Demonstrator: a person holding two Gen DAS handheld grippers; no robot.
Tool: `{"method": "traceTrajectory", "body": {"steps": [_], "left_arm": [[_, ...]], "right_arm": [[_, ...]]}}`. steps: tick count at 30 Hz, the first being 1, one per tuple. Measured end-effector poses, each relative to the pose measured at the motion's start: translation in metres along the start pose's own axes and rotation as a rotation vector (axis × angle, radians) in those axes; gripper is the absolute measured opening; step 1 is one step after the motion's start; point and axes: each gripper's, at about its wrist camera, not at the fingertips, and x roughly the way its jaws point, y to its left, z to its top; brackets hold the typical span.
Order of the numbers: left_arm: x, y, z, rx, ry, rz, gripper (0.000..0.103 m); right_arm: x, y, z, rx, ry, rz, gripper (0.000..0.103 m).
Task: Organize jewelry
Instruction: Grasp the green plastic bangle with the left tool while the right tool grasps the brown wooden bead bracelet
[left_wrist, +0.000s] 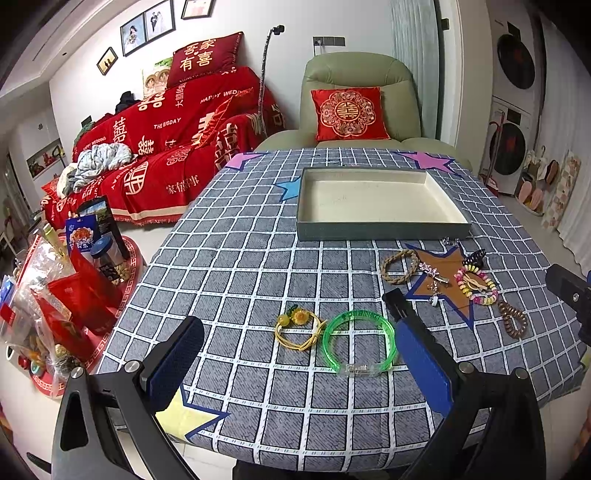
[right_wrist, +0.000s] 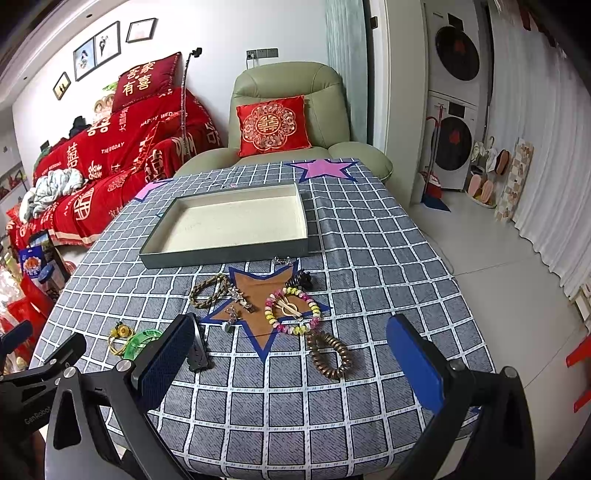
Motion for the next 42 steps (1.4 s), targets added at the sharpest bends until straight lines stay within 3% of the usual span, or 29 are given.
{"method": "traceTrajectory", "body": {"steps": [6,12,23,24,29,31,35,36,40,42], "left_arm": [[0.020,0.009,-0.006,-0.017,0.055,0.001,0.103],[0.045,0.003,-0.019,-0.006,0.146,-0.060,0.103],[0.071,-0.022,-0.027,0.001,0.220,-0.138,0.103],[0.075,-0.023,-0.026,-0.004,0.229,-0.138,0.095],[0.088,-0.024,-0.026,-0.041,0.262,-0.150,0.093],[0.089,-0.026,-0.025,-0.042,0.259,-0.153,0.087],[0.093,-0.031,-0.022,-0.037,0.271,-0.167,0.074],[0.095,-0.032,-0.023,-0.039,0.281,-0.177,0.067],[0.096,-0.032,-0.025,-0.044,0.287,-0.200,0.064],[0.095,-0.030,-0.025,-0.045,0.280,-0.208,0.051]], "right_arm": [[0.018,-0.011,-0.012,0.000,0.032,-0.026,0.103],[0.042,-0.034,-0.023,0.023,0.113,-0.050,0.103],[0.095,-0.068,-0.036,0.058,0.272,-0.067,0.103],[0.101,-0.070,-0.036,0.058,0.288,-0.070,0.103],[0.117,-0.077,-0.038,0.059,0.321,-0.068,0.101],[0.122,-0.077,-0.039,0.054,0.333,-0.061,0.093],[0.125,-0.072,-0.039,0.050,0.333,-0.021,0.085],[0.124,-0.070,-0.039,0.045,0.329,-0.014,0.083],[0.121,-0.068,-0.039,0.065,0.337,0.024,0.071],[0.121,-0.072,-0.040,0.100,0.339,0.050,0.064]]}}
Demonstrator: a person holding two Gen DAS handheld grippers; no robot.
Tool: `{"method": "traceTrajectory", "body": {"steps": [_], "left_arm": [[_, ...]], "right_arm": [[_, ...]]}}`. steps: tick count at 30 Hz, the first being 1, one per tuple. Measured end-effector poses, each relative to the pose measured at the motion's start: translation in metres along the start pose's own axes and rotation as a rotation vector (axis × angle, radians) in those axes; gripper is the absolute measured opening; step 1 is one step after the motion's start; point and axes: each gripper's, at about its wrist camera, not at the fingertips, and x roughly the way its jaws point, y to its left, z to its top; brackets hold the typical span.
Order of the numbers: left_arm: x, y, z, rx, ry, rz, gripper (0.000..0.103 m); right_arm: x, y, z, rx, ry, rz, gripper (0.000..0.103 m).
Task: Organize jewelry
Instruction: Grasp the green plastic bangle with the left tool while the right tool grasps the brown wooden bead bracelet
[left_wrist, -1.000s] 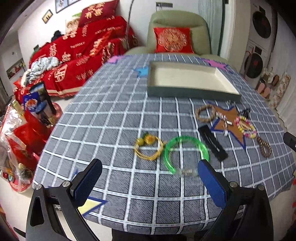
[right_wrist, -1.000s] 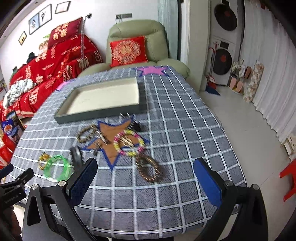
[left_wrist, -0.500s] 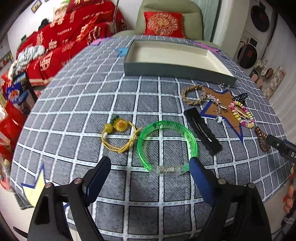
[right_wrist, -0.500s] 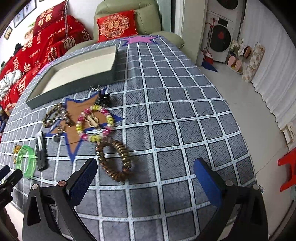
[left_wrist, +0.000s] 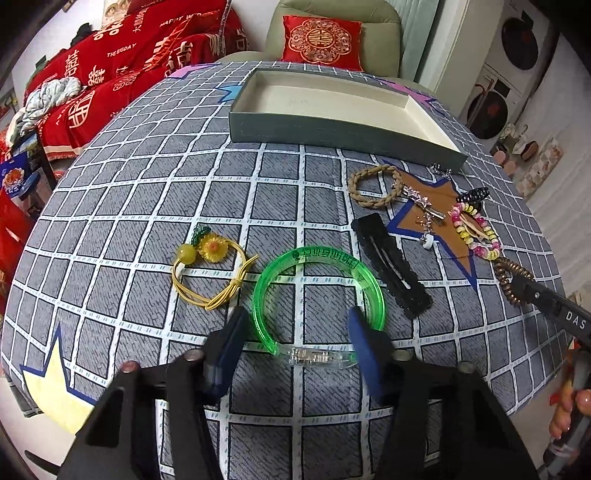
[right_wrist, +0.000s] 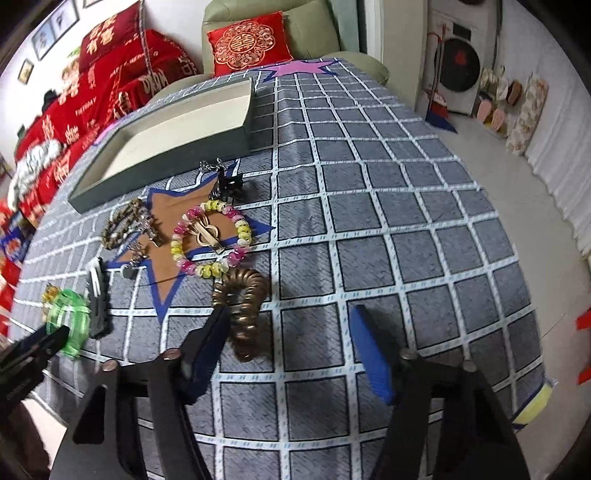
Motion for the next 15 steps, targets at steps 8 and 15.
{"method": "traceTrajectory", "body": {"steps": [8,15], "left_arm": [[-0.005,0.008,-0.002,-0.003,-0.009,-0.057,0.016],[-0.022,0.009,-0.003,-0.007,-0.053,-0.105,0.016]], "right_arm": [[-0.002,0.004,-0.005,-0.003,0.004,0.029,0.013],[-0.021,0.009,-0.007,-0.003,-0.025,0.052,0.012]]}}
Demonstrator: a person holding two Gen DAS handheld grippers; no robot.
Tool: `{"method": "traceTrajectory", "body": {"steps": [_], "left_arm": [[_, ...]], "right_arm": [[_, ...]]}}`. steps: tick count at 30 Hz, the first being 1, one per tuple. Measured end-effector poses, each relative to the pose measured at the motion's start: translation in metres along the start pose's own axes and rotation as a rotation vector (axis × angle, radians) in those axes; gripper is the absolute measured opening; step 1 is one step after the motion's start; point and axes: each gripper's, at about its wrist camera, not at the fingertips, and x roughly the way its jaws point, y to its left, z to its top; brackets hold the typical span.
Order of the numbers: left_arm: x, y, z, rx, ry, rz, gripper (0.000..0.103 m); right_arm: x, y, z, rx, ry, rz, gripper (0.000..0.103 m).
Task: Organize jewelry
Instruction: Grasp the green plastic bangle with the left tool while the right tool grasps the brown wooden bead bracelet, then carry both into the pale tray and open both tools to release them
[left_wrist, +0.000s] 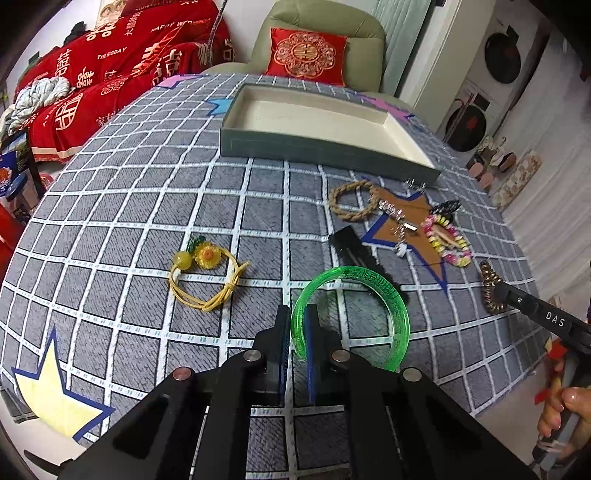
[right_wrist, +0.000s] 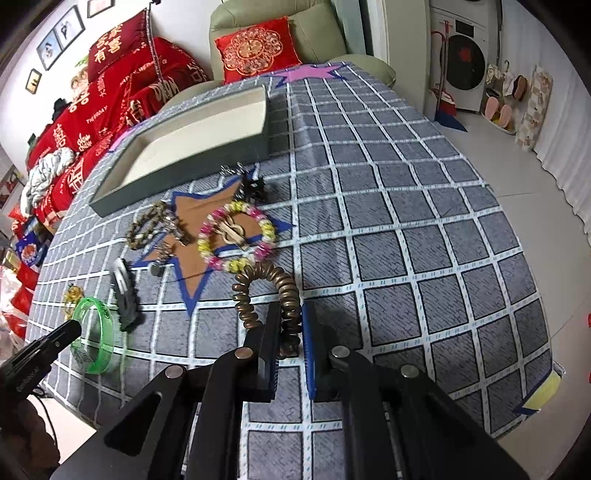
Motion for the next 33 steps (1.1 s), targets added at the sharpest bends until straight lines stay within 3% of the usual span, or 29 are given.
{"method": "traceTrajectory", "body": {"steps": [11,19,26,33], "left_arm": [[-0.036,0.003,0.047,-0.012,-0.096,-0.050,0.016],[-0.034,0.001,0.113,0.017,-0.141,-0.060,0.016],[0.008,0.003,0.187,0.036,-0.143,-0.024,0.016],[0.087,0.004,0.253,0.036,-0.080,0.033,0.016]], "right_arm": [[-0.030,0.022,0.035,-0.034,-0.066,0.092,0.012],[-0.025,0.048,0.103,-0.084,-0.096,0.138,0.012],[0.018,0.066,0.178,-0.075,-0.072,0.171,0.012],[0.095,0.075,0.243,-0.022,-0.003,0.178,0.012]]}}
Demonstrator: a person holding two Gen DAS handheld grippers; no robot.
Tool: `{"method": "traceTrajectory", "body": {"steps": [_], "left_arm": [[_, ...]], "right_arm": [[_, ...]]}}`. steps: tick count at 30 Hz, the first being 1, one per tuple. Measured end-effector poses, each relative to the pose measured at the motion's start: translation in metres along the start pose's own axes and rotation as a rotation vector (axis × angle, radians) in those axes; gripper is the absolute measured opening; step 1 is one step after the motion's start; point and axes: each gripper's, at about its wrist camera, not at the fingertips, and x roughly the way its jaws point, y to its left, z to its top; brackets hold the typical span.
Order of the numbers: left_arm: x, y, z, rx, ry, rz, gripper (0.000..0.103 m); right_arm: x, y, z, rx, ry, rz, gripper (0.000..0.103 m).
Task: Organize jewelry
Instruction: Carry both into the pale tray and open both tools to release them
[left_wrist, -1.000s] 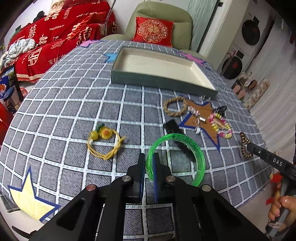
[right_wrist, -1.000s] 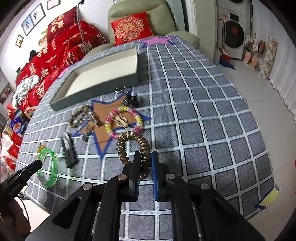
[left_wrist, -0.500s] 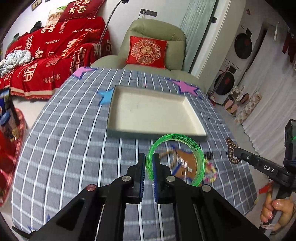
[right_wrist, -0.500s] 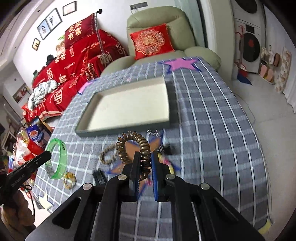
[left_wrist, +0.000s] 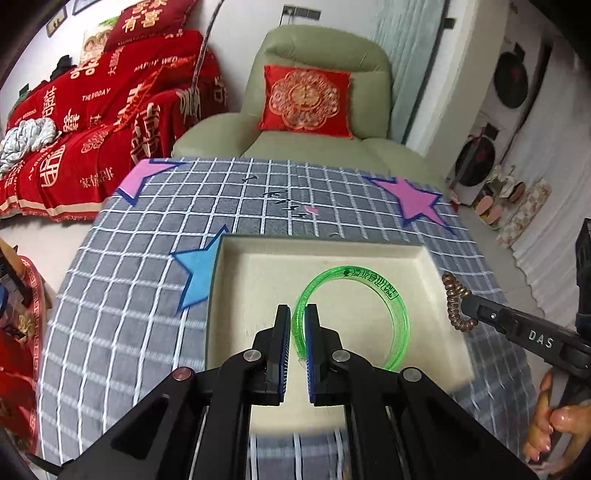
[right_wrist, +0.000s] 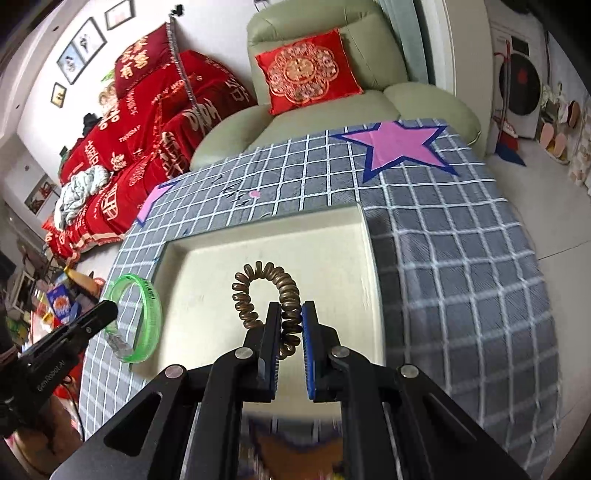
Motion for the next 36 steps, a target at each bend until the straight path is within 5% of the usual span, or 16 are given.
{"method": "traceTrajectory", "body": {"steps": [9,18,19,23,29,30,31,32,36], "left_arm": [[0.091,-0.003,0.014,0.026,0.112,0.082,0.016],[0.115,-0.007,0.009,0.078,0.152,0.165,0.016],[0.114,-0.008,0.009,0.083,0.148,0.182,0.016],[0.108,-0.011,0.010,0.098,0.135,0.219,0.016],[0.086,-0.008,0.013,0.068,0.100,0.203,0.016],[0.079,-0.007,0.012,0.064,0.092,0.200,0.025],[0.075,-0.007,0.011,0.063,0.087,0.198,0.071],[0.068,-0.007,0.010,0.056,0.074,0.206,0.101],[0.033,-0.010,0.001,0.070,0.000,0.216,0.103]], "right_arm": [[0.076,-0.011,0.026,0.040,0.075,-0.033,0.012],[0.105,-0.007,0.022,-0.012,0.114,-0.096,0.014],[0.106,-0.004,0.023,-0.022,0.114,-0.101,0.018],[0.099,-0.001,0.023,-0.022,0.102,-0.089,0.062],[0.070,-0.003,0.029,0.022,0.039,-0.049,0.063],[0.063,-0.004,0.028,0.031,0.031,-0.043,0.064],[0.057,-0.005,0.027,0.038,0.028,-0.039,0.067],[0.050,-0.005,0.026,0.039,0.019,-0.037,0.069],[0.018,-0.001,0.015,0.021,-0.023,-0.022,0.079]]}}
